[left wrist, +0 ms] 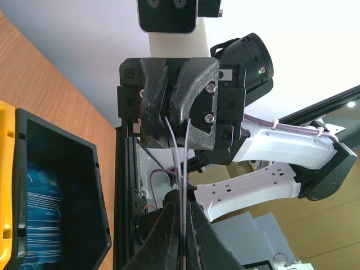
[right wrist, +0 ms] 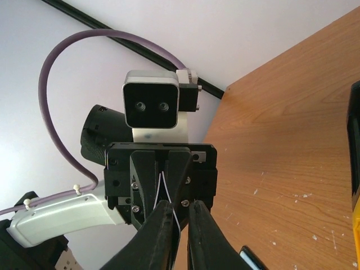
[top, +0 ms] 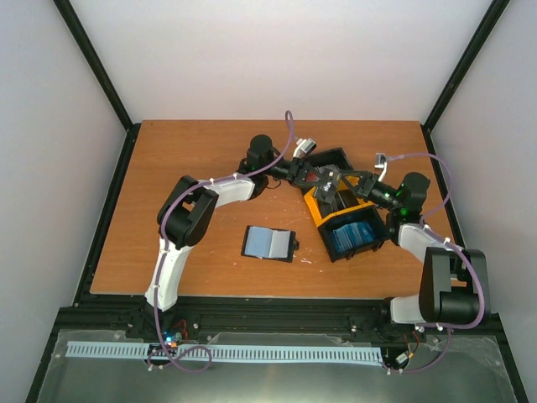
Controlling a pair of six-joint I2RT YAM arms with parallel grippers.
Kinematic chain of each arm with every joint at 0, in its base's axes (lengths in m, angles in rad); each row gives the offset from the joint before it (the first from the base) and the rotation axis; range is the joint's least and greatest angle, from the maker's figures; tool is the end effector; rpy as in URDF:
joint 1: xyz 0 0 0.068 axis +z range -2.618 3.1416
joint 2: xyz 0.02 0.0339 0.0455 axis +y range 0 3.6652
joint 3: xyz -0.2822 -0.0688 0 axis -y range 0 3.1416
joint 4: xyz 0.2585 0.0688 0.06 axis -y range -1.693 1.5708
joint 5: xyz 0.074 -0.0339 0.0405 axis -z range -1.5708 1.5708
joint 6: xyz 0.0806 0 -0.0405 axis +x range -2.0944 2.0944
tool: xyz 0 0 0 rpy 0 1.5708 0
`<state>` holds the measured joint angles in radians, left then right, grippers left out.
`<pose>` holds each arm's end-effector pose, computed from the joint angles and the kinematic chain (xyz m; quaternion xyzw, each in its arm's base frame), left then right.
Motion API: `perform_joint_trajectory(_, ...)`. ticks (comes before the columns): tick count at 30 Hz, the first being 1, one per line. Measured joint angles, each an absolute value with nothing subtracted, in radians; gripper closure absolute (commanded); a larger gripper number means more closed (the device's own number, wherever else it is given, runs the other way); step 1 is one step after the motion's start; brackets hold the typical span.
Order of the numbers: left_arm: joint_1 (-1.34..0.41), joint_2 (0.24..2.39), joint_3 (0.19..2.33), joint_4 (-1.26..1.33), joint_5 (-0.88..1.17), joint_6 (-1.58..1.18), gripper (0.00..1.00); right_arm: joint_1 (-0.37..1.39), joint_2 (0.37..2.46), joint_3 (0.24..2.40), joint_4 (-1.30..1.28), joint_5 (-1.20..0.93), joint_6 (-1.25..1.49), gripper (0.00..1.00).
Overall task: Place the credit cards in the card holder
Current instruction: Move the storage box to the center of the board.
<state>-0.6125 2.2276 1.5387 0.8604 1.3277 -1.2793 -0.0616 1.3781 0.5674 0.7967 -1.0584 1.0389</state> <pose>0.3822 -0.3641 0.2349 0.2795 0.6335 -0.7208 0.0307 0.3048 0.0516 0.2429 0.0192 0.7093 0.6019 0.3664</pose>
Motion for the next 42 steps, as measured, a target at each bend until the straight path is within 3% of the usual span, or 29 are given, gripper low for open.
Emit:
perform_joint_trajectory(9,-0.613,2.228,1.546,0.867,1.311,-1.308,0.98,-0.051,1.388,0.541,0.879,-1.077,1.092,0.92)
perform_joint_trajectory(12,-0.613,2.228,1.555,0.865,1.303,-1.312,0.96,-0.049,1.41,0.529,0.959,-1.084,1.148,0.97)
perform_joint_trajectory(24,-0.603,2.23,1.566,0.793,1.25,-1.285,0.91,-0.049,1.572,0.509,1.31,-1.077,1.419,0.97)
perform_joint_trajectory(36,-0.595,2.23,1.57,0.716,1.227,-1.225,0.97,-0.057,1.397,0.546,0.813,-1.058,1.105,0.97)
perform_joint_trajectory(42,-0.597,2.232,1.57,0.691,1.223,-1.221,0.98,-0.072,1.393,0.555,0.735,-1.07,1.054,0.97)
